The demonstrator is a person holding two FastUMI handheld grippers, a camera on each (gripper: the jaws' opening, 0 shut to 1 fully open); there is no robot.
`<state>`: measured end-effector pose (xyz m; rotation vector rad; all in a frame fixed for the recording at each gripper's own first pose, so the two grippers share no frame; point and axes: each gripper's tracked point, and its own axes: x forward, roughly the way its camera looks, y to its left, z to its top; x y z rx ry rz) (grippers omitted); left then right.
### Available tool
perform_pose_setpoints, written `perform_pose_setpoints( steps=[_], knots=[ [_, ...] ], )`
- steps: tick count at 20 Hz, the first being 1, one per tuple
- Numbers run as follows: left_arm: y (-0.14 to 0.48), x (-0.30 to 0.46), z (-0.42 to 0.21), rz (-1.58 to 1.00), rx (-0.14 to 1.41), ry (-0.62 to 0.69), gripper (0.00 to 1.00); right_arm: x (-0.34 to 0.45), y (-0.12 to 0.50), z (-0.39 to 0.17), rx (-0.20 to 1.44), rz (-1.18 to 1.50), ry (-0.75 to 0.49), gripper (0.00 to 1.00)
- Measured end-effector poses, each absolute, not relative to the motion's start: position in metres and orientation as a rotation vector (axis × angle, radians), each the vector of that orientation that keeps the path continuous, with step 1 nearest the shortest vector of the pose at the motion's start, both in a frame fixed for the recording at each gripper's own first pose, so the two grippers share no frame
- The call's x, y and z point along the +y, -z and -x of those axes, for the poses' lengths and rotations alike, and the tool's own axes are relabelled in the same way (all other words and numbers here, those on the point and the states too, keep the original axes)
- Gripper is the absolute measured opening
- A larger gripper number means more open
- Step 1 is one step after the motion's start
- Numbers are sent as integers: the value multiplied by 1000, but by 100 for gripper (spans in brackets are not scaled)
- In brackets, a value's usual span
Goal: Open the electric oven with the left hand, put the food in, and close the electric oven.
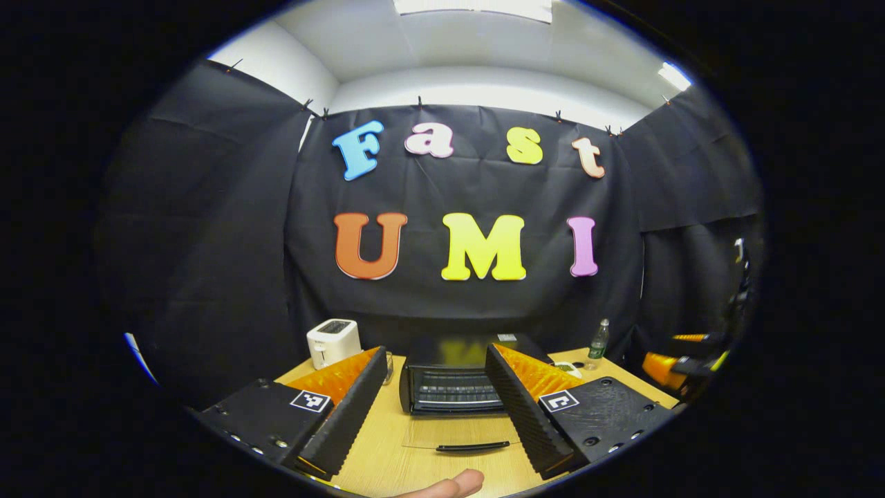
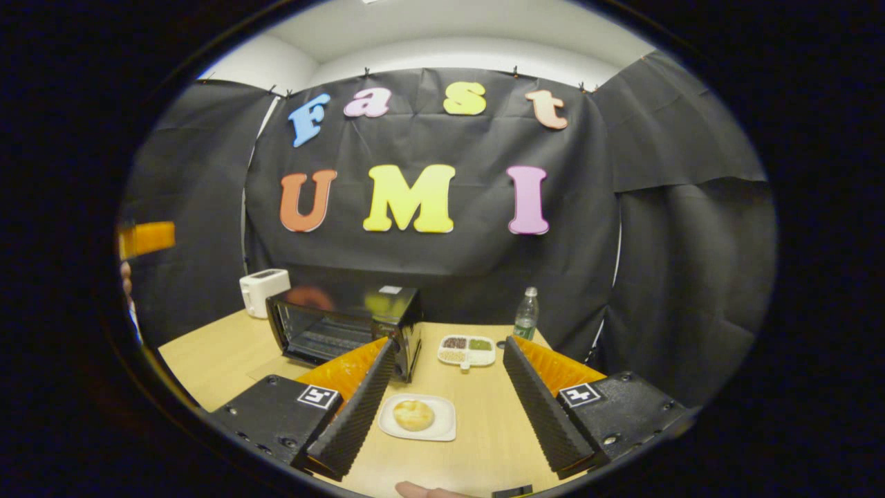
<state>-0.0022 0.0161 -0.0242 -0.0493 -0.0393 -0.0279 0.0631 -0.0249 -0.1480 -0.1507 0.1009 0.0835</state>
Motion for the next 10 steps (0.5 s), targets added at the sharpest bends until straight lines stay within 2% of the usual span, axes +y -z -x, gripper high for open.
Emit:
perform_pose_setpoints(
  steps=[4, 5, 6, 7, 8, 9, 10],
  knots=[
    [2, 14, 11, 60, -68, 42, 95, -9, 230, -111, 252, 138, -118, 96],
    [-1, 13, 13, 57, -77, 45, 95, -7, 250, -120, 285, 126, -123, 100],
    [-2, 13, 14, 55, -82, 43, 95, -8, 266, -129, 316, 114, -122, 100],
    [-1, 13, 13, 56, -86, 42, 95, -8, 284, -137, 350, 103, -120, 96],
    [0, 12, 14, 55, -83, 43, 95, -7, 299, -145, 380, 94, -128, 100],
    [1, 11, 15, 51, -81, 43, 95, -4, 312, -152, 410, 75, -133, 100],
    [3, 10, 15, 46, -80, 45, 95, 0, 324, -155, 438, 56, -143, 96]
  ],
)
